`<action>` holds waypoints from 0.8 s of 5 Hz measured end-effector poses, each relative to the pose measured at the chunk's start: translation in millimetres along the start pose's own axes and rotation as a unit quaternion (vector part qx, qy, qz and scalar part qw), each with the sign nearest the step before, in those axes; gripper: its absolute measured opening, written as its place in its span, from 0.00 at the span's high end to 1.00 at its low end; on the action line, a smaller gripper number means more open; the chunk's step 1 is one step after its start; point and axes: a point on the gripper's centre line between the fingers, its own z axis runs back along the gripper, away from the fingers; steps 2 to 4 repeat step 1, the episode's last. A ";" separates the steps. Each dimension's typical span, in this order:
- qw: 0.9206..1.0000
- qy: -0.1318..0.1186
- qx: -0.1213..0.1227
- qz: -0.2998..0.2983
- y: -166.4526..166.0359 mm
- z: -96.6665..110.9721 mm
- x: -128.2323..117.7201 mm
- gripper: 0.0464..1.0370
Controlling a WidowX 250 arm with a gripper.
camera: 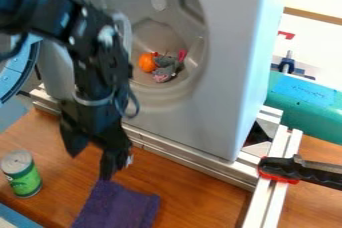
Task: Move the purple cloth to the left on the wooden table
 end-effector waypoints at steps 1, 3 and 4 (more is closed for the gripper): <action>0.999 -0.002 -0.038 -0.012 -11.0 2.2 1.2 0.04; 0.999 -0.002 -0.038 -0.012 -11.0 2.2 1.2 0.04; 0.999 -0.002 -0.038 -0.012 -11.0 2.2 1.2 0.04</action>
